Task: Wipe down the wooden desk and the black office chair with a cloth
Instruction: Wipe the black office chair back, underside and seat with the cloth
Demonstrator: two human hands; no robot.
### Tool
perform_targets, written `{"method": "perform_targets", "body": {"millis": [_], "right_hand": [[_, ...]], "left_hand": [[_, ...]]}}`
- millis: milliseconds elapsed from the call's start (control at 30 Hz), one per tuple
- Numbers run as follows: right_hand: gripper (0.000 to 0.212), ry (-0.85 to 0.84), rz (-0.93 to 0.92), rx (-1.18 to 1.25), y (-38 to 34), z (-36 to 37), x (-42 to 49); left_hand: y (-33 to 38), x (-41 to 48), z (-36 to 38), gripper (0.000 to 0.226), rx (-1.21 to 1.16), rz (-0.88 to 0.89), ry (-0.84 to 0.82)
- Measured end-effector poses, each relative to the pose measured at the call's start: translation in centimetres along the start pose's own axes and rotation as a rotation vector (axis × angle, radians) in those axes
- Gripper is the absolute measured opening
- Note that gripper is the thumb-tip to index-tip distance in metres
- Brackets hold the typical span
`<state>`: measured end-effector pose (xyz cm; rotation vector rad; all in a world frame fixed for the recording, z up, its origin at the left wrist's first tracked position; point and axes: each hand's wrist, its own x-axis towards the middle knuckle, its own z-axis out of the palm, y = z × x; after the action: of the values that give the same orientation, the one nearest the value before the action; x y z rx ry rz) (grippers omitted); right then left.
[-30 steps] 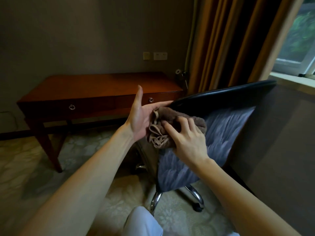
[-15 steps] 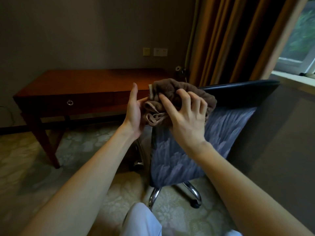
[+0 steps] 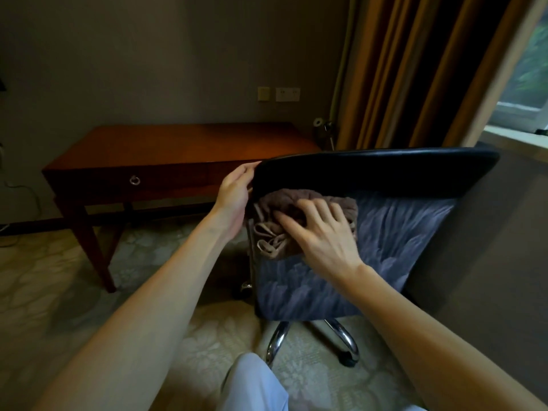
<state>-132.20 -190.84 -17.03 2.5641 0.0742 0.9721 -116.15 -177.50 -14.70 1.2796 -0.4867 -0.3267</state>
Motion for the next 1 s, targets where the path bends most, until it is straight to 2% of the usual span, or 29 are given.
{"method": "perform_targets", "body": {"millis": [100,167,267,400,467,533,600,667,767,833,933,1000], "right_hand": [[0.045,0.289,0.06,0.023,0.5,-1.3,1.2],[0.049,0.37,0.118,0.012,0.4,-1.7,3.0],[0.058,0.271,0.17,-0.049,-0.6,-0.8,4.9],[0.066,0.172,0.179,-0.016,-1.7,2.3,4.0],[0.062,0.053,0.045,-0.036,-1.6,3.7,2.6],[0.057,-0.135,-0.068,-0.053,-1.2,4.4,1.0],[0.056,-0.201,-0.053,-0.017,-0.8,4.2,0.3],[0.057,-0.091,-0.024,0.01,-0.2,3.3,0.0],[0.055,0.214,0.067,0.063,1.4,0.8,0.2],[0.054,0.365,0.155,0.073,2.4,-0.8,1.0],[0.054,0.478,0.319,0.055,2.9,-1.7,2.9],[0.058,0.44,0.361,0.037,2.4,-0.8,3.6]], "left_hand": [[0.1,0.3,0.0,0.037,-0.166,-0.079,-0.039],[0.3,0.0,0.1,0.05,-0.295,-0.142,-0.078],[0.4,-0.2,-0.2,0.068,-0.358,-0.199,-0.101],[1.2,-0.2,-0.4,0.077,-0.278,-0.2,-0.096],[1.1,0.0,-0.3,0.072,-0.205,-0.155,-0.057],[0.5,0.3,-0.4,0.059,-0.116,-0.076,-0.015],[0.2,0.3,-0.5,0.047,-0.068,-0.023,-0.012],[-0.1,0.5,-0.6,0.041,-0.013,0.011,-0.045],[-0.4,0.6,-0.7,0.033,0.023,0.021,-0.065],[-0.4,0.6,-1.1,0.035,0.014,0.042,-0.092],[-0.5,0.7,-1.8,0.036,0.033,0.095,-0.148],[-0.3,0.6,-1.8,0.035,0.029,0.07,-0.13]]}}
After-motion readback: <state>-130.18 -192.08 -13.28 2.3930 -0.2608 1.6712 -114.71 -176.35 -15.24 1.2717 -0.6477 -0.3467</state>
